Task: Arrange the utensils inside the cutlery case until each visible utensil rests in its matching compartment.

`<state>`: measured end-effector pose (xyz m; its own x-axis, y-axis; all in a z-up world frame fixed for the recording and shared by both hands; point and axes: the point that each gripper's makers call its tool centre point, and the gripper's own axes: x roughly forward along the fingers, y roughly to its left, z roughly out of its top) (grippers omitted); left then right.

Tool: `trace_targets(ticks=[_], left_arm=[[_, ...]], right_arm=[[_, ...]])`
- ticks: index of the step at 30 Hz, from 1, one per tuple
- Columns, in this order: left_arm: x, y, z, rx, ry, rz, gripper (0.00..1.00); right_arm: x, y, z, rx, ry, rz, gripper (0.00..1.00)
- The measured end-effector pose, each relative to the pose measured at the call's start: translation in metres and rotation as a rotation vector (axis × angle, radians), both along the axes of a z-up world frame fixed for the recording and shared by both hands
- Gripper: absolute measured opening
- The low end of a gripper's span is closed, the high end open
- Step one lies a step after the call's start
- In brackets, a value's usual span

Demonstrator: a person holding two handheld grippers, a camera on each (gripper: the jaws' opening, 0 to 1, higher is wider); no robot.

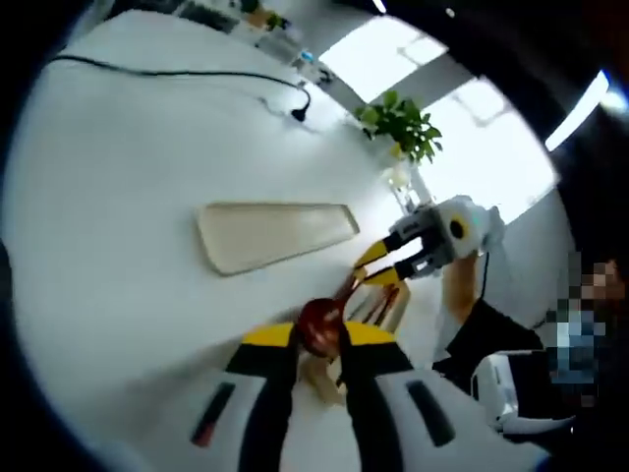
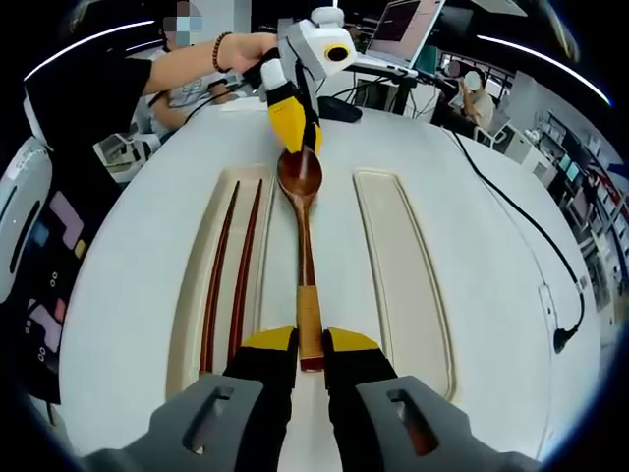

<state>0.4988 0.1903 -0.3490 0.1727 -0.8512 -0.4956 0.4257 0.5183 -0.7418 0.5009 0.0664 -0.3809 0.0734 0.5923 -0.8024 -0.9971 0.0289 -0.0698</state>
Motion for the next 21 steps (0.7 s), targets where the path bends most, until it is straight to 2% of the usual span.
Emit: trace_targets(ticks=[2, 8, 14, 17, 21], left_arm=[[-0.003, -0.004, 0.002, -0.035, 0.028, 0.004, 0.18], [-0.006, -0.014, 0.001, -0.080, 0.071, 0.034, 0.17], [-0.007, -0.020, -0.001, -0.073, 0.077, 0.049, 0.11], [-0.006, -0.020, -0.001, -0.084, 0.142, 0.106, 0.09], [-0.003, -0.019, 0.001, -0.080, 0.122, 0.125, 0.07]], right_arm=[[0.000, 0.000, 0.000, -0.001, -0.001, -0.006, 0.10], [0.000, 0.000, 0.000, 0.001, 0.000, -0.019, 0.10], [0.001, 0.000, 0.000, 0.006, -0.001, -0.029, 0.10], [0.001, 0.000, 0.001, 0.009, 0.001, -0.032, 0.11], [0.002, -0.001, 0.001, 0.015, 0.012, -0.040, 0.11]])
